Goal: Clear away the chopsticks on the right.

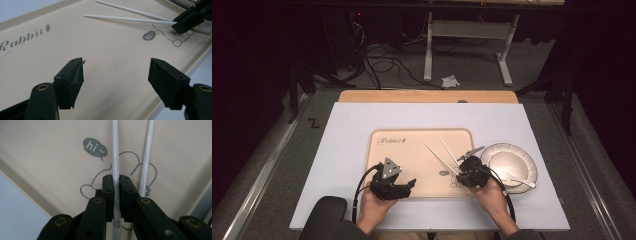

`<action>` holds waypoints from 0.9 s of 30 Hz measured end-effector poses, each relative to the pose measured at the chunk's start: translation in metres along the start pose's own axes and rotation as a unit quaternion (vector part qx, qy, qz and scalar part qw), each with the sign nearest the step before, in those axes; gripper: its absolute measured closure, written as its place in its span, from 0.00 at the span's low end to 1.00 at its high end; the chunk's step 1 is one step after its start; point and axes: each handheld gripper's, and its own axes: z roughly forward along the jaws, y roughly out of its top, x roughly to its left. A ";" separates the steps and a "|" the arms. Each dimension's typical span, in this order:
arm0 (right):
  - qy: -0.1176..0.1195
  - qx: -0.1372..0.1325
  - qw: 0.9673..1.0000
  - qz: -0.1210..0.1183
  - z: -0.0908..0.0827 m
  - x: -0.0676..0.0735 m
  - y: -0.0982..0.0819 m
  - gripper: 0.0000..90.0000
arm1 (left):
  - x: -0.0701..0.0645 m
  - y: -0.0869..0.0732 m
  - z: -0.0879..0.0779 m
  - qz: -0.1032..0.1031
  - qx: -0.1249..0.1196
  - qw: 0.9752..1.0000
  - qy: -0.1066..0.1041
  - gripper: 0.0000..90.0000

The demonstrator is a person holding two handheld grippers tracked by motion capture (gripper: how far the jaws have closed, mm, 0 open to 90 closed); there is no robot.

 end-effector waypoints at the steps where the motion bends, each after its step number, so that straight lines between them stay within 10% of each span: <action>1: 0.003 0.001 1.000 0.002 0.000 0.001 0.000 0.94 | 0.000 0.000 0.000 0.000 0.000 1.000 0.000 0.32; 18: -0.005 0.005 1.000 -0.016 0.002 0.003 0.001 0.90 | 0.001 -0.001 -0.001 -0.001 0.000 1.000 0.004 0.32; 27: 0.002 -0.034 0.998 -0.045 0.000 0.009 0.008 1.00 | 0.003 -0.005 -0.005 -0.007 0.000 1.000 0.012 0.32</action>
